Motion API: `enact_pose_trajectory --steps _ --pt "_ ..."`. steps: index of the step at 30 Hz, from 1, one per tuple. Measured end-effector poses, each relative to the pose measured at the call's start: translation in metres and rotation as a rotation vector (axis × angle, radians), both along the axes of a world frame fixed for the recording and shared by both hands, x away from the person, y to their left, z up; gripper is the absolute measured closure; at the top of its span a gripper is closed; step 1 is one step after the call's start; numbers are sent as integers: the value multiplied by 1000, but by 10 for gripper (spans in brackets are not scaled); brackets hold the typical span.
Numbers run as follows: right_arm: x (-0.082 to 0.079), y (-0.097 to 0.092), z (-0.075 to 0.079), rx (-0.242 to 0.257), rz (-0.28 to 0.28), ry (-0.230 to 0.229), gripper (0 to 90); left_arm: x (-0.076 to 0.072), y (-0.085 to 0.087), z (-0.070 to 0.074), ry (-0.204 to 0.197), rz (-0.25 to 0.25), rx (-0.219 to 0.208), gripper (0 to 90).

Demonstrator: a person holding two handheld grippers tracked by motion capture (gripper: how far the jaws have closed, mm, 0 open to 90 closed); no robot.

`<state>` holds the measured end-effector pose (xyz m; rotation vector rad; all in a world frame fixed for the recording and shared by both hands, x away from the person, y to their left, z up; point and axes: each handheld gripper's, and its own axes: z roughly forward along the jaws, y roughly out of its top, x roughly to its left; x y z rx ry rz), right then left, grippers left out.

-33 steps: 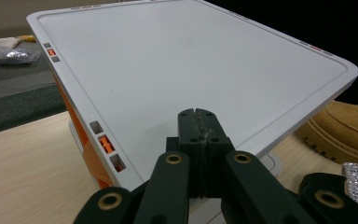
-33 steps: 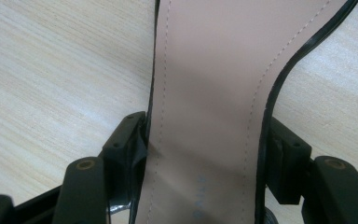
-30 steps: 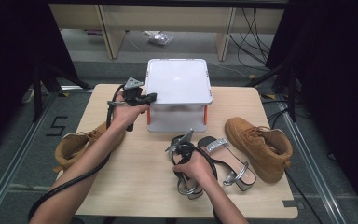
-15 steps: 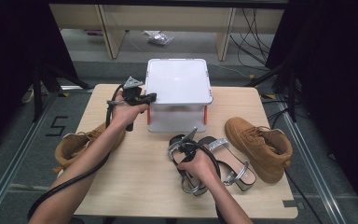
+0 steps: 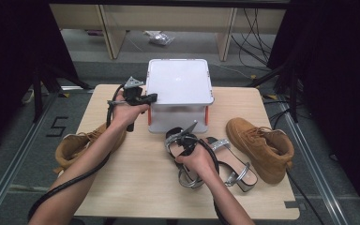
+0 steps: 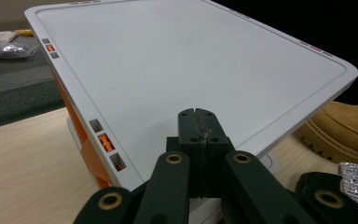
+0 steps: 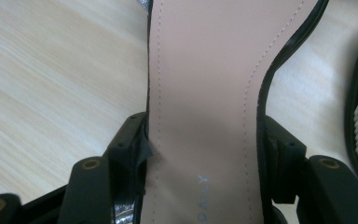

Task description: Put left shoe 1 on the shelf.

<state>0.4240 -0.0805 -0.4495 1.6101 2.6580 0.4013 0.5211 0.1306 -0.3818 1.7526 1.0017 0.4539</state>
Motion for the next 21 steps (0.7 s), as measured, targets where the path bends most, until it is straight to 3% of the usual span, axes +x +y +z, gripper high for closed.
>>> enact_pose_trajectory --steps 11,21 --pt "27 19 11 15 -3 -52 431 1 1 1 15 -4 -3 894" --pt "53 40 9 36 -30 -92 432 1 1 1 18 -1 -8 894"
